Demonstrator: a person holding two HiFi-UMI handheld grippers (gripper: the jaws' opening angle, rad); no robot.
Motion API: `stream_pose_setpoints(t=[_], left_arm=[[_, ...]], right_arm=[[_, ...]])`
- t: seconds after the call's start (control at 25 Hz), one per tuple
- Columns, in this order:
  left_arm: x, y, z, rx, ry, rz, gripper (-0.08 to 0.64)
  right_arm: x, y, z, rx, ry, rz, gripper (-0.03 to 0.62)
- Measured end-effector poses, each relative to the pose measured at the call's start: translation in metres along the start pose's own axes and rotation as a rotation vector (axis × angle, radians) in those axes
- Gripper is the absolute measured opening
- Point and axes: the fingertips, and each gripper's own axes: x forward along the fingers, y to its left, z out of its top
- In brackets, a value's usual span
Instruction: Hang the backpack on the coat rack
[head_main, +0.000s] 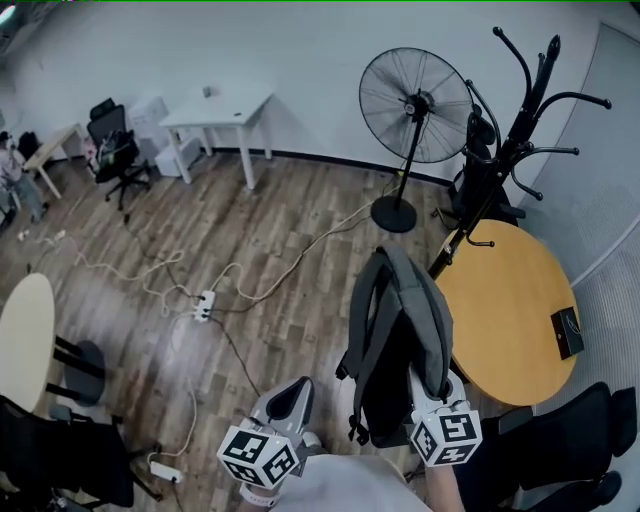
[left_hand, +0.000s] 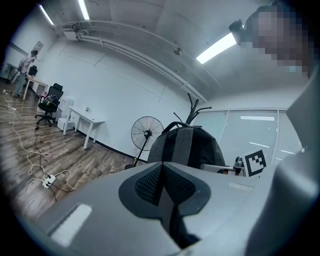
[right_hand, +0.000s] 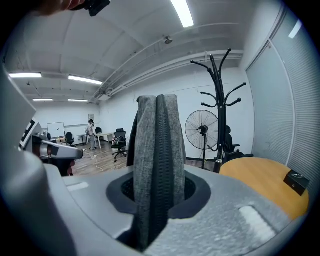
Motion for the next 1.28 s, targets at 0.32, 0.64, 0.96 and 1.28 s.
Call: stream_pose_setpoints(t=[0.32, 0.64, 0.96, 1.28], left_arm=[[0.009, 0.058, 0.023, -0.001, 0.012, -0.026, 0.018], [0.055, 0.069, 0.031, -0.018, 0.052, -0.078, 0.018], [0.124, 0.093, 0.057, -0.015, 0.065, -0.054, 0.018], [0.212, 0.093, 0.107, 0.042, 0.057, -0.080, 0.018]], right_arm=[[0.053, 0.035, 0.018, 0.011, -0.019, 0.005, 0.091], [0.091, 0.022, 0.023, 0.013, 0.015, -0.018, 0.091], [0.162, -0.007, 0.042, 0.029, 0.012, 0.012, 0.091], [0.222, -0.049, 0.084, 0.047, -0.036, 0.041, 0.091]])
